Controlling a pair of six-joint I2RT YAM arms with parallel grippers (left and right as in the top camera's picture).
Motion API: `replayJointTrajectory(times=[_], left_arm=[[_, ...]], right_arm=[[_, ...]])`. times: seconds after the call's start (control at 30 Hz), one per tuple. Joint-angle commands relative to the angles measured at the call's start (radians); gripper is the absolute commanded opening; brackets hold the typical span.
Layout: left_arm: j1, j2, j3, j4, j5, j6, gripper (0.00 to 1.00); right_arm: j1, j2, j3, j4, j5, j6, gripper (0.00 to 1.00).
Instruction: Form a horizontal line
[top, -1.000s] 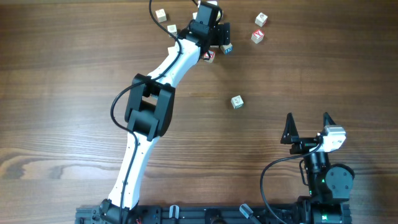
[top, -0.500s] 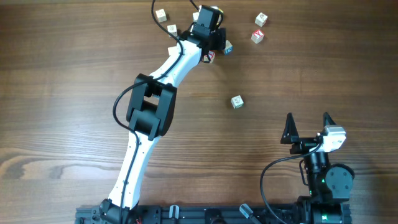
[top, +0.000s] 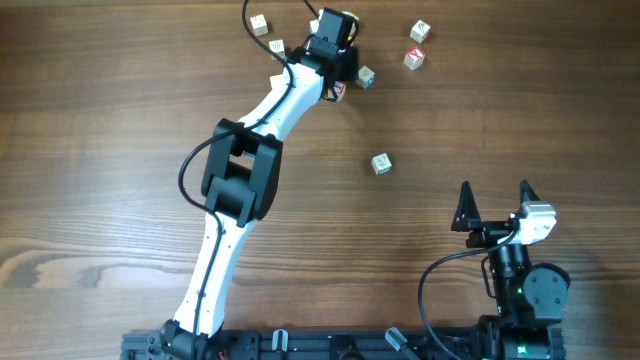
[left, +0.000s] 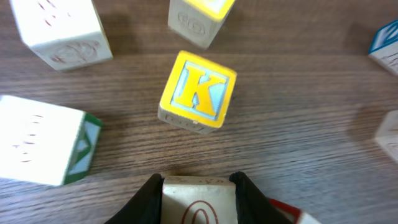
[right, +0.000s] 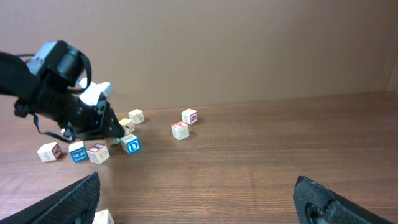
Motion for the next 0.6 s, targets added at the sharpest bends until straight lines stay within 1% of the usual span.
replayJointTrajectory(times=[0.0, 0.13, 0.27, 0.47, 0.57], left_arm=[[-0.003, -0.184, 0.0, -0.021, -0.027, 0.0, 0.26], [-0.025, -0.302, 0.0, -0.072, -0.022, -0.013, 0.22], [-0.074, -0.382, 0.0, -0.142, -0.022, -0.109, 0.19], [-0.187, -0.374, -0.004, -0.267, -0.023, -0.259, 0.17], [-0.246, -0.355, -0.008, -0.327, -0.023, -0.308, 0.16]], right_arm=[[-0.003, -0.008, 0.0, 0.003, 0.006, -0.018, 1.0], [-0.003, -0.008, 0.0, 0.003, 0.006, -0.018, 1.0], [-0.003, -0.008, 0.0, 0.003, 0.006, -0.018, 1.0], [-0.003, -0.008, 0.0, 0.003, 0.006, -0.018, 1.0], [-0.003, -0.008, 0.0, 0.003, 0.006, -0.018, 1.0]])
